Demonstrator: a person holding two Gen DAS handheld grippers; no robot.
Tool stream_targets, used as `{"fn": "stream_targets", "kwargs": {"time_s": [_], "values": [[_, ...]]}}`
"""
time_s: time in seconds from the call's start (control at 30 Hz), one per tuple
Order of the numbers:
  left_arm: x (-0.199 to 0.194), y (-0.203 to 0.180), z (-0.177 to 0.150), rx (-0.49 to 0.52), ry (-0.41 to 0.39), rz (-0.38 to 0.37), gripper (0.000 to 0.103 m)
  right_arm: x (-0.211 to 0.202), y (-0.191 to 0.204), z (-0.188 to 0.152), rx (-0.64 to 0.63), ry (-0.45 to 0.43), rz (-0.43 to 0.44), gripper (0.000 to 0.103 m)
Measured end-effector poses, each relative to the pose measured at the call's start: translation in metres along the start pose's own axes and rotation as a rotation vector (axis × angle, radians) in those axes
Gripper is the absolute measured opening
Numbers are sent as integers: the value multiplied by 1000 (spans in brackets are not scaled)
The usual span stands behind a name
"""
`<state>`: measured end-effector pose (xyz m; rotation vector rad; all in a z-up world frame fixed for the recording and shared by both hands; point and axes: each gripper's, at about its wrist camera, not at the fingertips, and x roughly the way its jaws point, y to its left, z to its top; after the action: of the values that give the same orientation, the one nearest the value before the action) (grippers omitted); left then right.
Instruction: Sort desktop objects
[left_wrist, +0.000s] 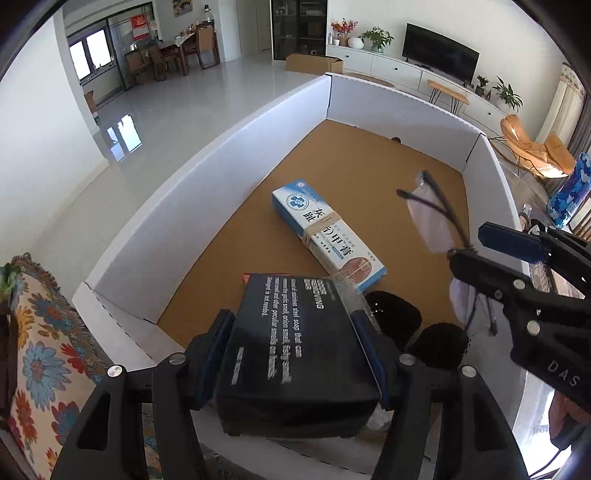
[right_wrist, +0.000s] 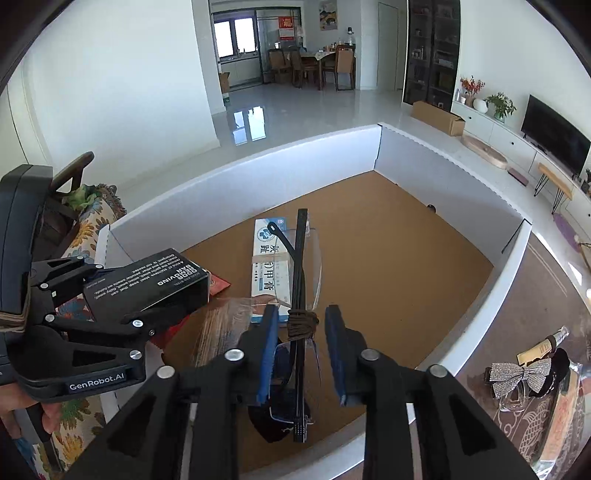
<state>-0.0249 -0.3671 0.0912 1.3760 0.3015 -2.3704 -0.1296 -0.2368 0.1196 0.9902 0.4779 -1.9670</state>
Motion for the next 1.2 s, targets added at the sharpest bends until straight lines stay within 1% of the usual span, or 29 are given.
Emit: {"fn": "stream_targets", "kwargs": {"time_s": [0.03, 0.07, 0.17, 0.23, 0.33, 0.37, 0.43, 0.5, 0.53, 0.57, 0.6, 0.67, 0.73, 0.8, 0.9, 0.97, 1.0, 1.1, 1.2], "values": [[2, -1, -2, 0, 3, 7, 80, 4, 2, -2, 5, 7, -4, 87], [2, -3, -4, 3, 2, 25, 83, 2, 2, -5, 12, -15, -12, 88], [-7, -11, -7, 16, -35, 58, 83, -22, 1, -16, 14, -110, 8, 88], [-20, -17, -12, 13, -73, 58, 83, -43, 0, -24, -2, -175, -1, 89], [-44, -32, -18, 18, -134, 28, 83, -80, -10, -45, -15, -273, -41, 101], [-53, -39, -22, 24, -154, 10, 83, -91, -17, -56, -13, -302, -65, 103], [-71, -60, -30, 48, -194, -35, 84, -111, -37, -80, -3, -339, -110, 103], [-88, -88, -38, 84, -232, -89, 85, -127, -62, -110, 19, -348, -161, 103], [-97, -102, -44, 105, -251, -117, 85, -134, -76, -127, 36, -345, -190, 103], [-104, -119, -49, 125, -266, -144, 89, -140, -92, -143, 55, -335, -216, 103], [-112, -136, -55, 151, -279, -176, 95, -146, -107, -162, 79, -319, -239, 103], [-121, -170, -72, 204, -304, -237, 103, -156, -136, -198, 133, -274, -287, 103], [-122, -205, -89, 264, -307, -285, 103, -164, -162, -234, 191, -218, -344, 103], [-109, -241, -104, 330, -264, -312, 103, -173, -188, -270, 250, -159, -387, 103], [-71, -284, -126, 392, -172, -314, 103, -180, -213, -315, 343, -88, -429, 103], [-51, -303, -139, 420, -128, -323, 103, -186, -225, -338, 408, -63, -439, 103], [-42, -309, -144, 434, -115, -315, 103, -187, -229, -347, 434, -56, -440, 103], [-20, -321, -153, 458, -90, -289, 103, -185, -231, -363, 487, -41, -433, 103], [-9, -321, -155, 459, -69, -279, 103, -177, -231, -369, 514, -30, -420, 103]]}}
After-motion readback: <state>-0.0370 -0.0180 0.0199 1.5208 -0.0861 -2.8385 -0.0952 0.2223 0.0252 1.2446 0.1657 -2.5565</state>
